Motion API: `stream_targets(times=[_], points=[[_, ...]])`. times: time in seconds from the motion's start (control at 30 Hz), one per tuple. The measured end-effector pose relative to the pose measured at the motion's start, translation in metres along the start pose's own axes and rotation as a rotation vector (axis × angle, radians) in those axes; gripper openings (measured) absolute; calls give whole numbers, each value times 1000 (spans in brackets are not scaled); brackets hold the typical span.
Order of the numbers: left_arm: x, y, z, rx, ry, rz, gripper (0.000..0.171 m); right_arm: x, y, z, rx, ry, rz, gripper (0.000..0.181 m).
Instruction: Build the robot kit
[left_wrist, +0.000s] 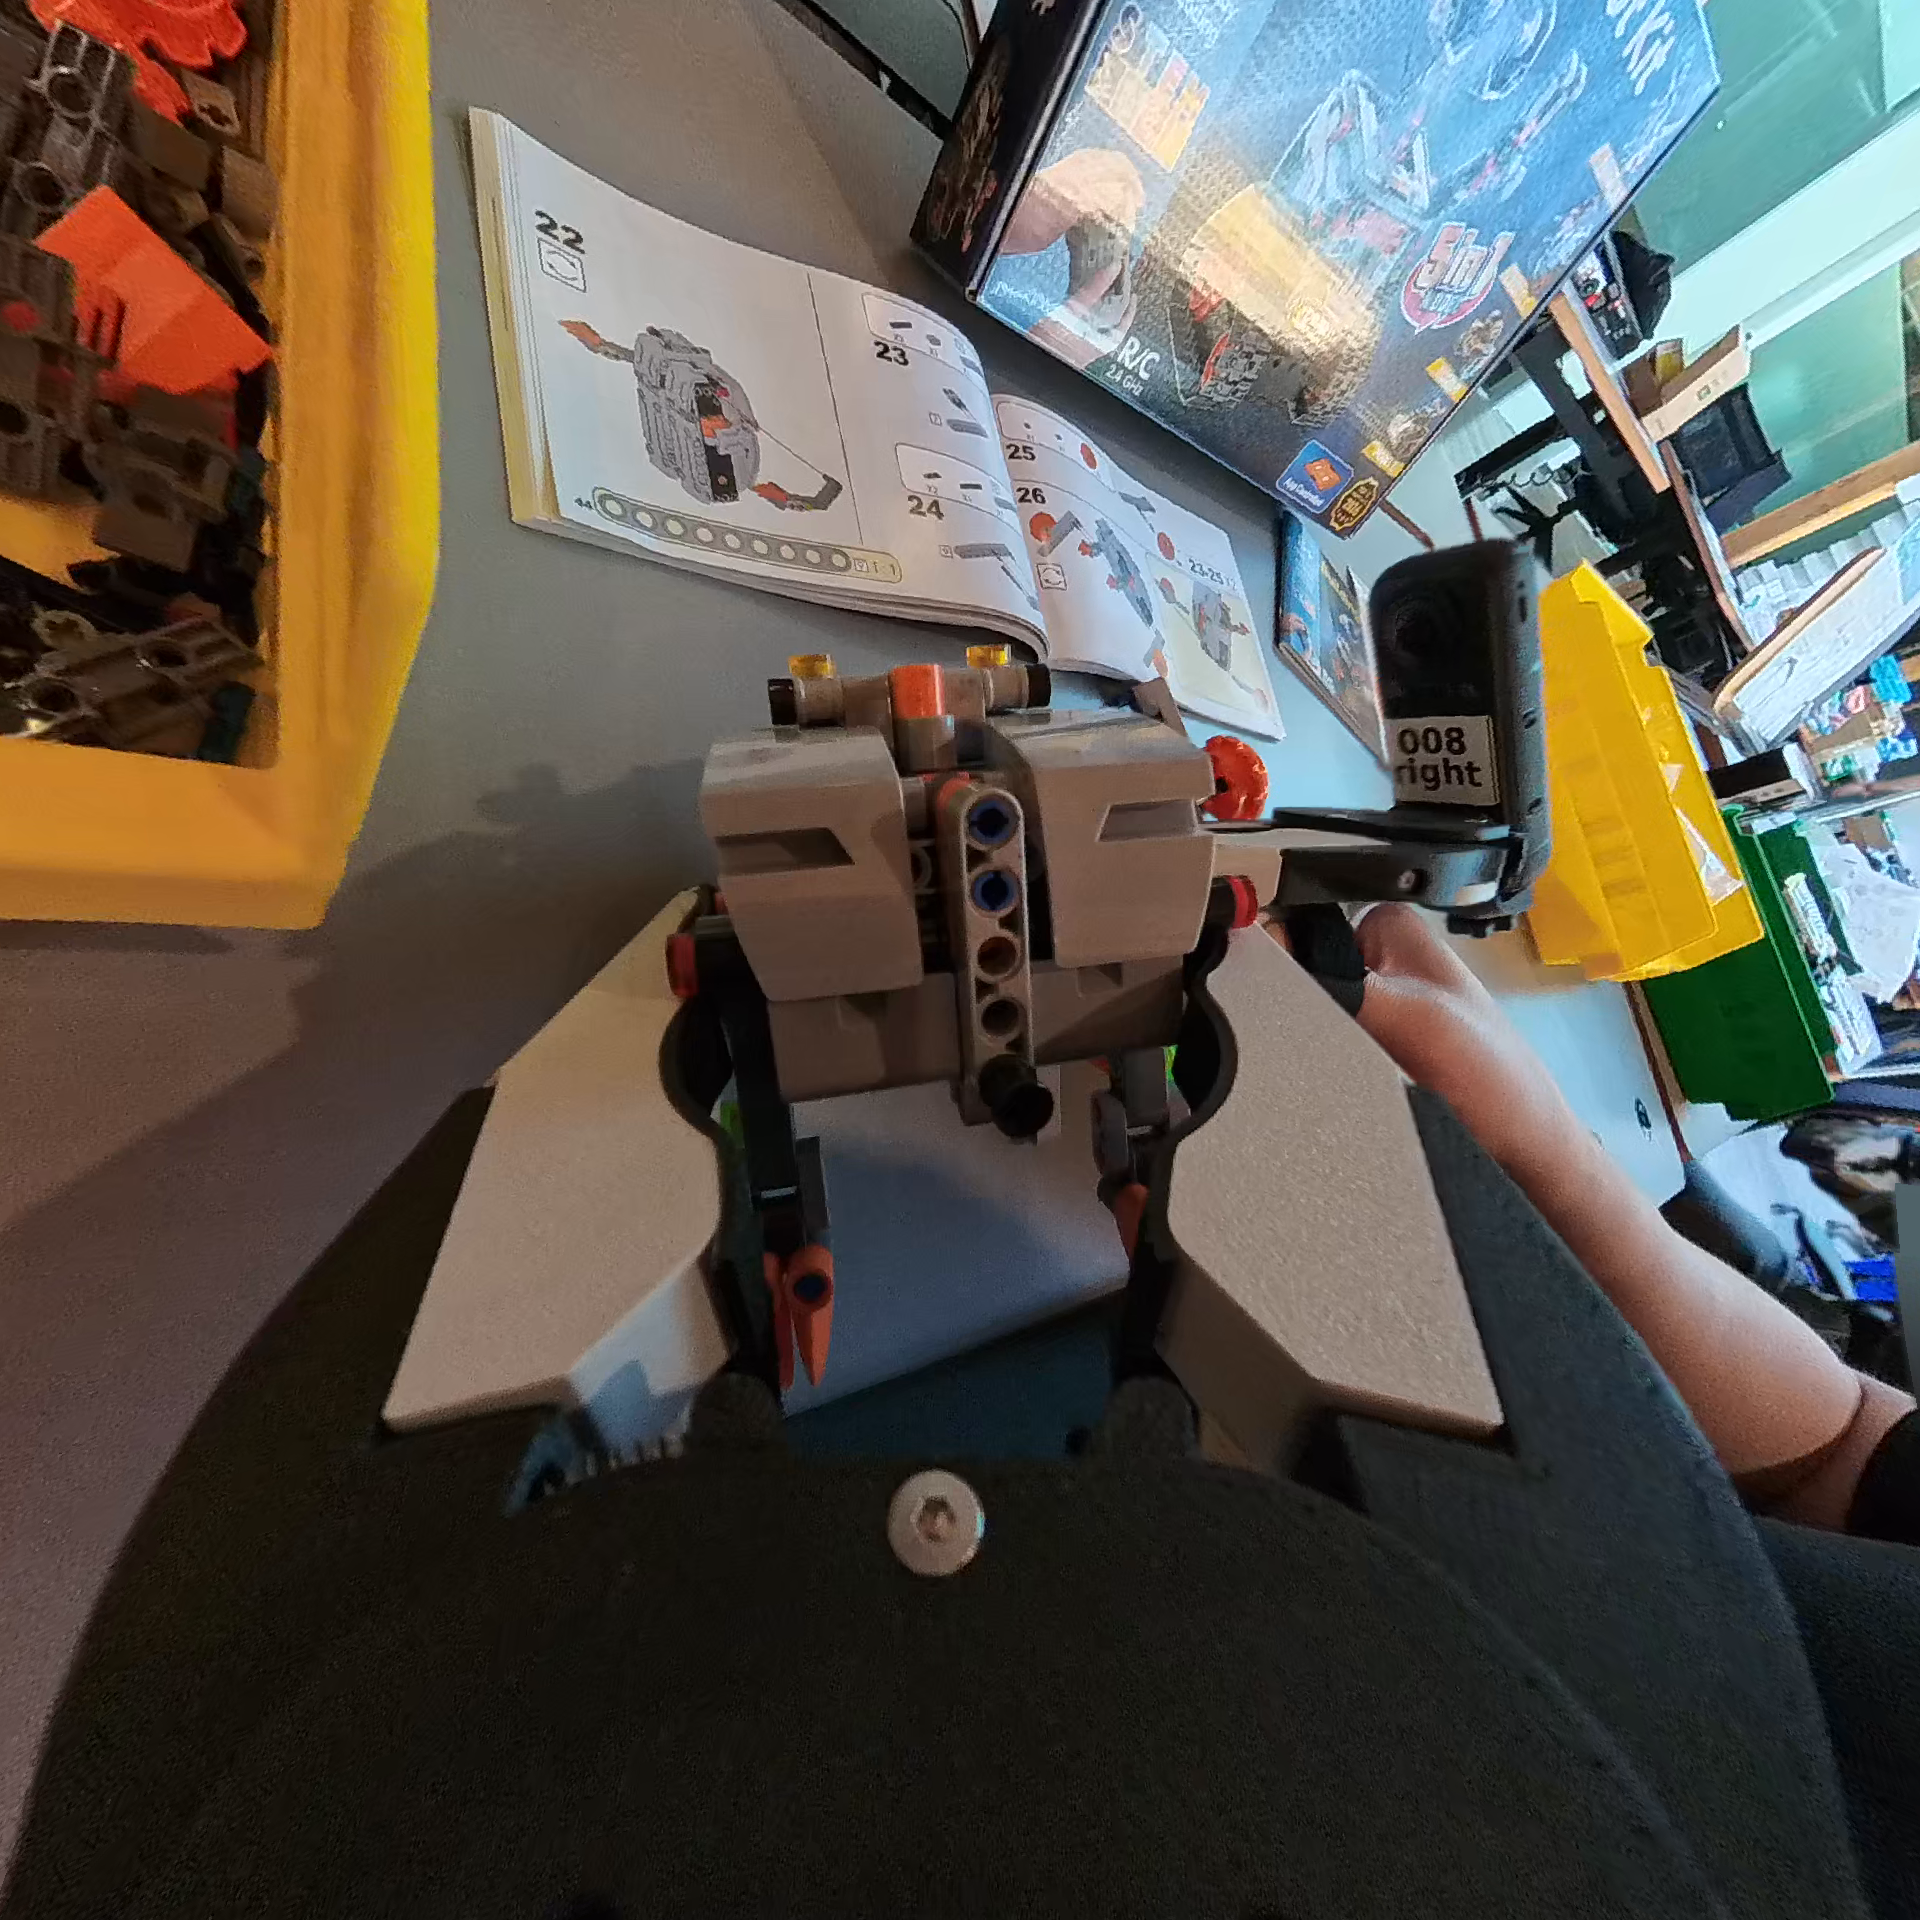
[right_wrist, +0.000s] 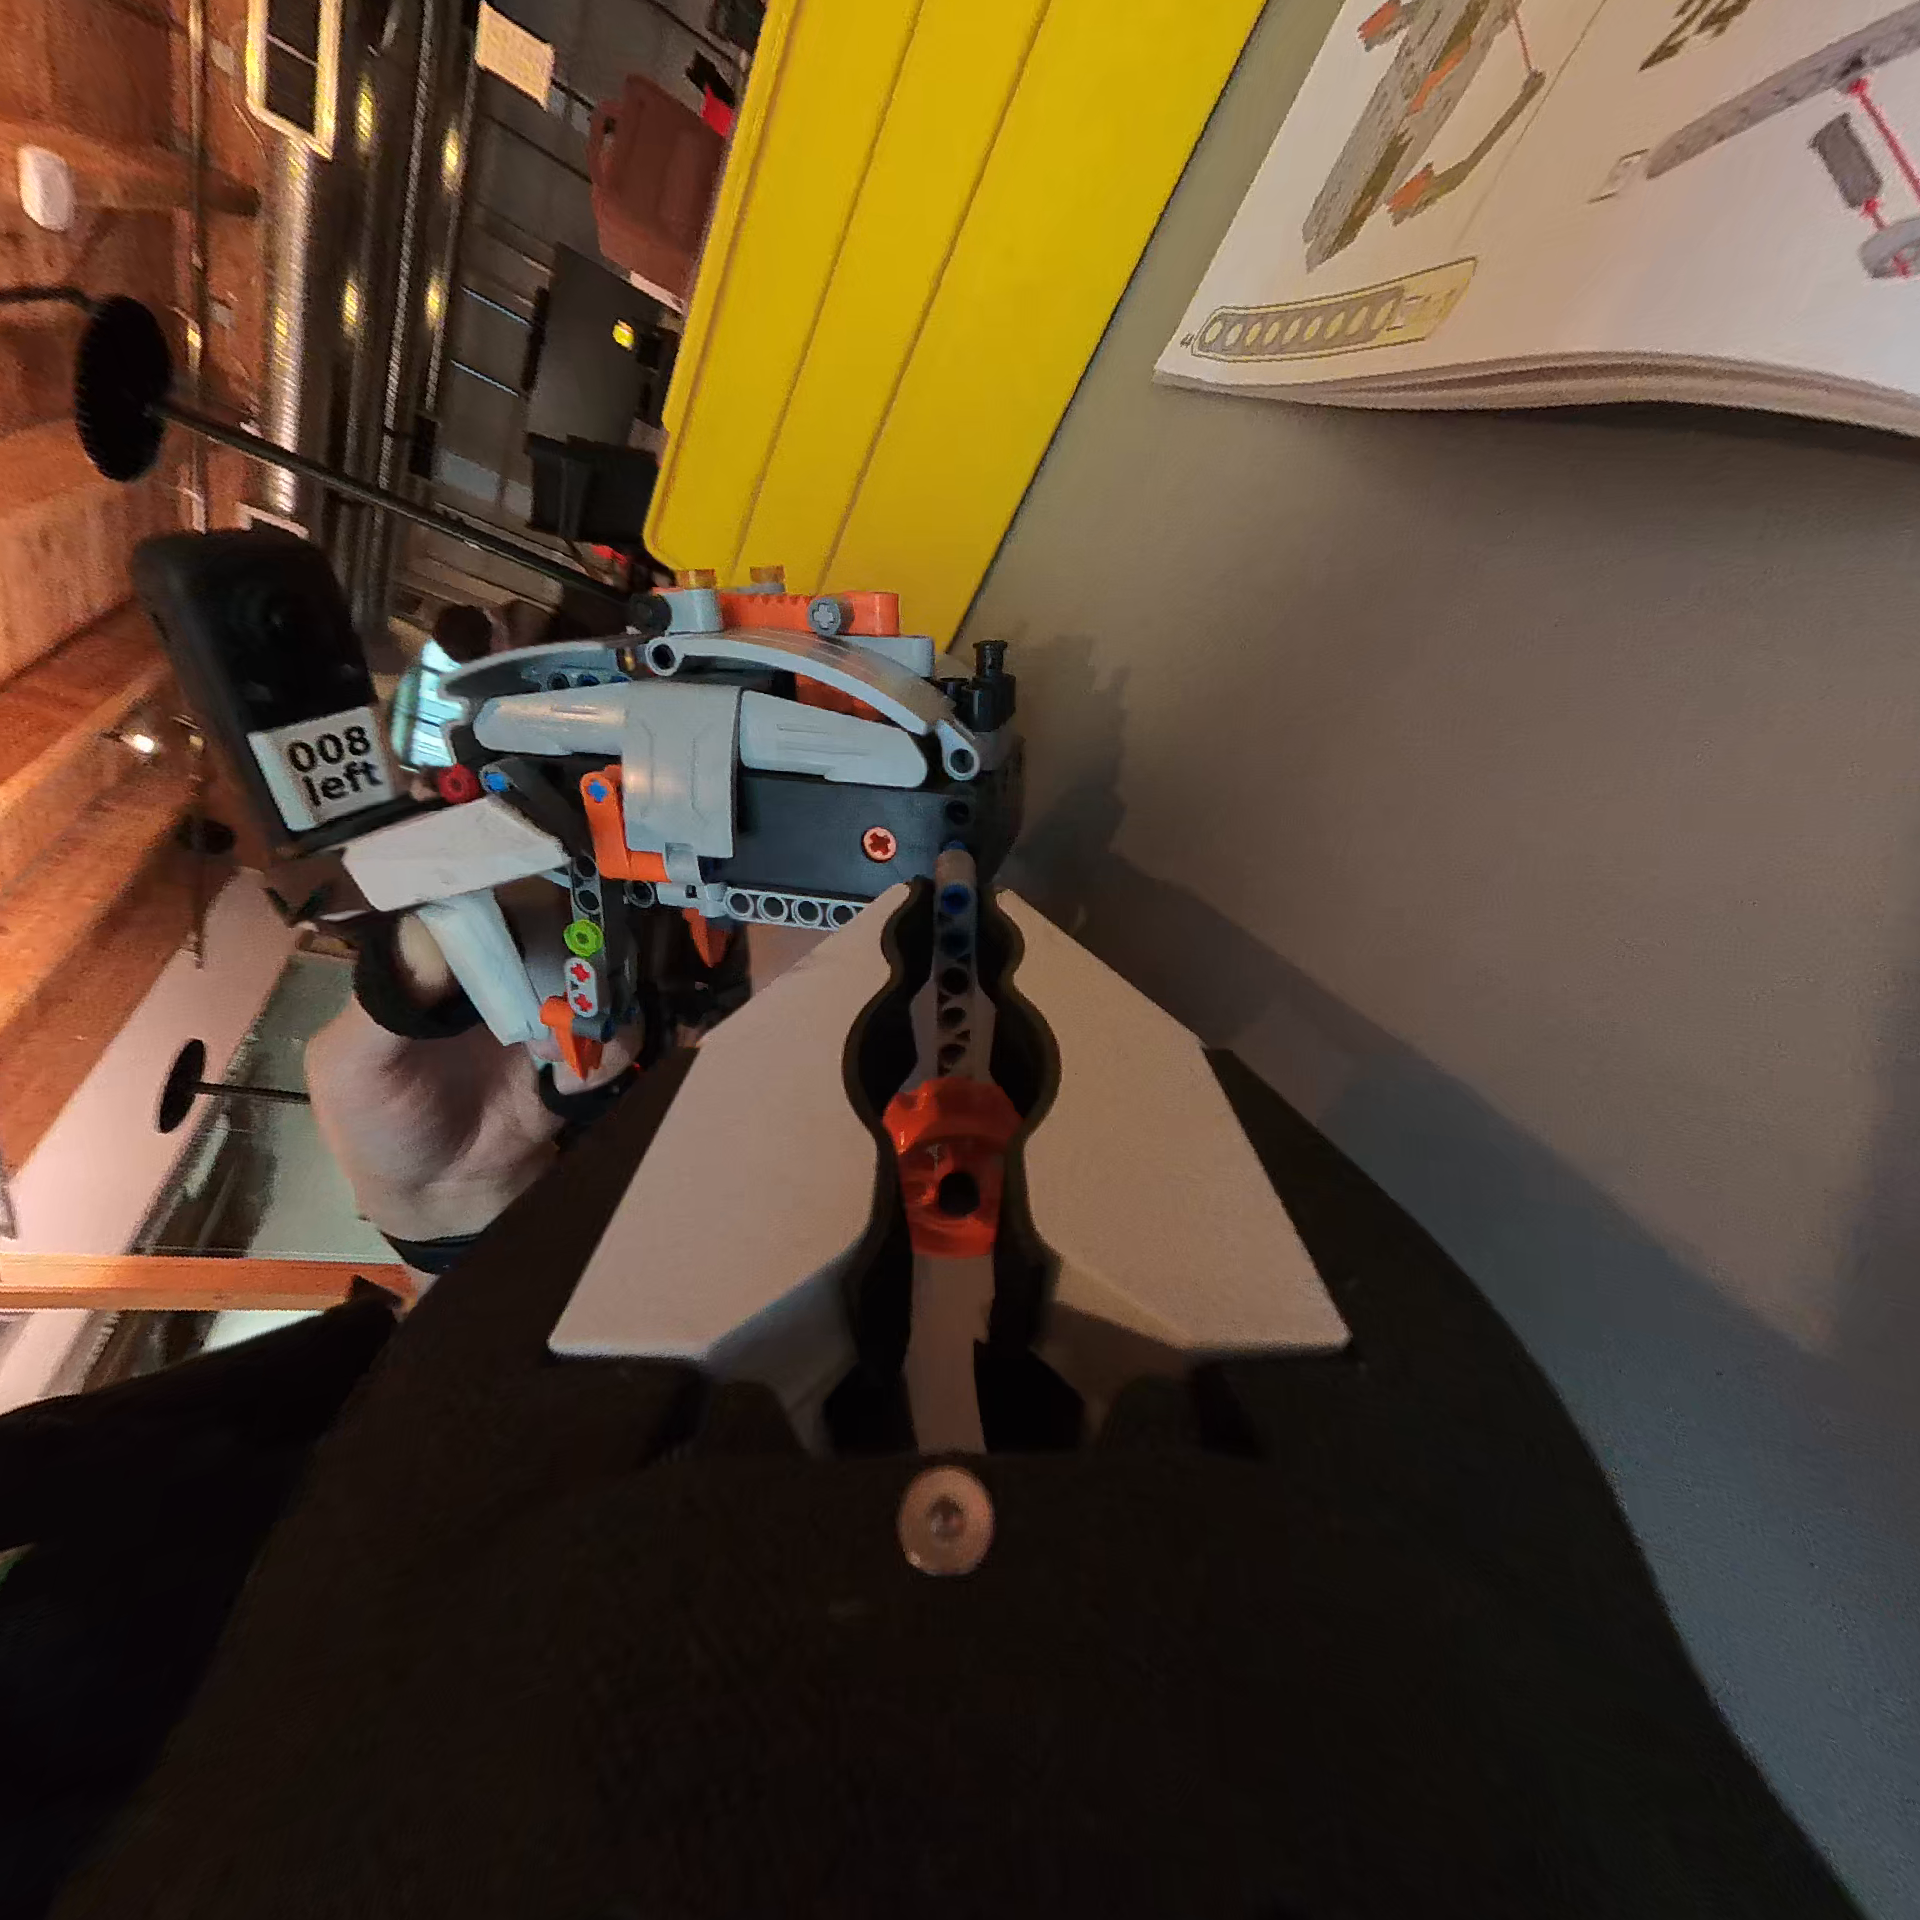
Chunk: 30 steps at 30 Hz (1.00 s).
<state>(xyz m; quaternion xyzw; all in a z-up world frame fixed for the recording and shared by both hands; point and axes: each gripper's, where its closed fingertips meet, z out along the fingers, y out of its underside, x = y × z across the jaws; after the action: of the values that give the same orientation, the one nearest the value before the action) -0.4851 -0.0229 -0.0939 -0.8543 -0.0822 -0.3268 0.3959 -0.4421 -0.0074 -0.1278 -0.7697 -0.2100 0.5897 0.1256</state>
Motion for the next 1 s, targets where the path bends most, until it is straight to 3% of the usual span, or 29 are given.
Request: stream_targets(times=[0.17, 0.47, 0.7, 1.0], points=[[-4, -2, -2, 16, 39, -52, 88, -2, -3, 2, 8, -47, 45, 6], [-3, 1, -4, 46, 78, 18, 88, -3, 0, 2, 8, -72, 17, 6], [2, 3, -1, 51, 176, -12, 92, -1, -1, 3, -30, 31, -100, 6], [0, 0, 0, 79, 220, -85, 93, -1, -6, 5, -32, 48, -106, 6]])
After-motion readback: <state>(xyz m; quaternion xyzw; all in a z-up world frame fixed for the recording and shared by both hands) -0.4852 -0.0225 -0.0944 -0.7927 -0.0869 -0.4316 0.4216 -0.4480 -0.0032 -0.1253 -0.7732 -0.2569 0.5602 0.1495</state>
